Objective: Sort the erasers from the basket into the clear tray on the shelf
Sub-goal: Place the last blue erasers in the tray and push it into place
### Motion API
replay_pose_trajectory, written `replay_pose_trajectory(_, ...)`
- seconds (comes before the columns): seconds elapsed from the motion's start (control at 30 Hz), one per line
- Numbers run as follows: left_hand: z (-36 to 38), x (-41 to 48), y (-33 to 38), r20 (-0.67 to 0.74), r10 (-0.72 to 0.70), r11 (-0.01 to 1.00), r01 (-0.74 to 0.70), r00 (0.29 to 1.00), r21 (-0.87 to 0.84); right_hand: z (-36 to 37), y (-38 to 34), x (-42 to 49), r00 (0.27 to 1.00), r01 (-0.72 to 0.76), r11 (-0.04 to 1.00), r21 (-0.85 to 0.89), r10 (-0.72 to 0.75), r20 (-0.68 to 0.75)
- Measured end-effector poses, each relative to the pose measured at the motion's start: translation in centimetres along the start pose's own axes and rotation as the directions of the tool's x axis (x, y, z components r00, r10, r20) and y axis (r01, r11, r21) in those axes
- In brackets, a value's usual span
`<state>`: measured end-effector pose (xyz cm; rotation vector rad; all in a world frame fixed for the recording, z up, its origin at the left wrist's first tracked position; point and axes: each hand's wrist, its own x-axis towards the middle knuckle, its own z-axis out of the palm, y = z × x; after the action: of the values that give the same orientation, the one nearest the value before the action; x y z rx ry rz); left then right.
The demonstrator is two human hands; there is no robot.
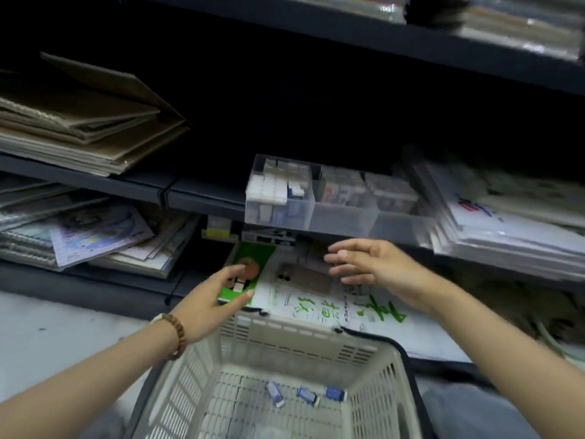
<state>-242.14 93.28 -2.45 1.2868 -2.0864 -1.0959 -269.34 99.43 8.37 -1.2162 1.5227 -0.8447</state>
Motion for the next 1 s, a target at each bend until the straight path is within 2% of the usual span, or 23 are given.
replay_pose_trajectory(0.07, 2.6, -0.9, -2.2, 0.098, -0.083, 0.996, 0.078, 0.992, 0.052, 0.7, 5.3, -0.2, 0.991, -0.136, 0.99, 0.044, 0.136, 0.009)
replay_pose_trajectory(0.17, 7.1, -1.8, -5.4, 0.209, -0.204, 0.978, 0.188, 0.956, 0.095, 2.5, 14.9, -0.3, 0.934, -0.358, 0.932, -0.061, 0.358, -0.005)
replay_pose_trajectory(0.23, 10.2, -2.0, -7.2, 0.194, -0.296, 0.955, 0.292, 0.935, 0.05, 3.5, 21.3, -0.3, 0.877, -0.478, 0.872, -0.104, 0.48, -0.004)
replay_pose_trajectory(0.33, 14.9, -2.2, -9.2, 0.107, -0.469, 0.862, 0.481, 0.877, -0.159, 5.0, 28.6, -0.1, 0.801, -0.598, 0.801, -0.025, 0.597, -0.04)
replay_pose_trajectory(0.43, 19.1, -2.5, -11.2, 0.07, -0.594, 0.762, 0.588, 0.802, -0.272, 6.5, 33.2, 0.8, 0.798, -0.597, 0.802, -0.022, 0.59, -0.122)
replay_pose_trajectory(0.57, 22.7, -1.9, -13.9, 0.093, -0.642, 0.724, 0.642, 0.761, -0.251, 7.6, 36.2, 2.1, 0.821, -0.555, 0.821, -0.13, 0.516, -0.244)
replay_pose_trajectory(0.63, 23.8, -1.1, -15.0, 0.087, -0.64, 0.732, 0.641, 0.763, -0.232, 7.9, 37.2, 2.7, 0.827, -0.54, 0.824, -0.172, 0.481, -0.292)
replay_pose_trajectory(0.73, 25.0, 0.1, -16.1, 0.12, -0.58, 0.791, 0.592, 0.806, -0.155, 8.5, 38.2, 3.1, 0.835, -0.519, 0.829, -0.207, 0.441, -0.329)
replay_pose_trajectory(0.93, 26.4, 1.1, -17.3, 0.102, -0.537, 0.835, 0.545, 0.837, -0.079, 11.1, 39.4, 2.2, 0.864, -0.495, 0.837, -0.232, 0.445, -0.235)
replay_pose_trajectory(1.0, 26.6, 1.0, -17.6, 0.068, -0.529, 0.843, 0.533, 0.846, -0.071, 11.9, 39.8, 1.5, 0.862, -0.495, 0.835, -0.241, 0.436, -0.258)
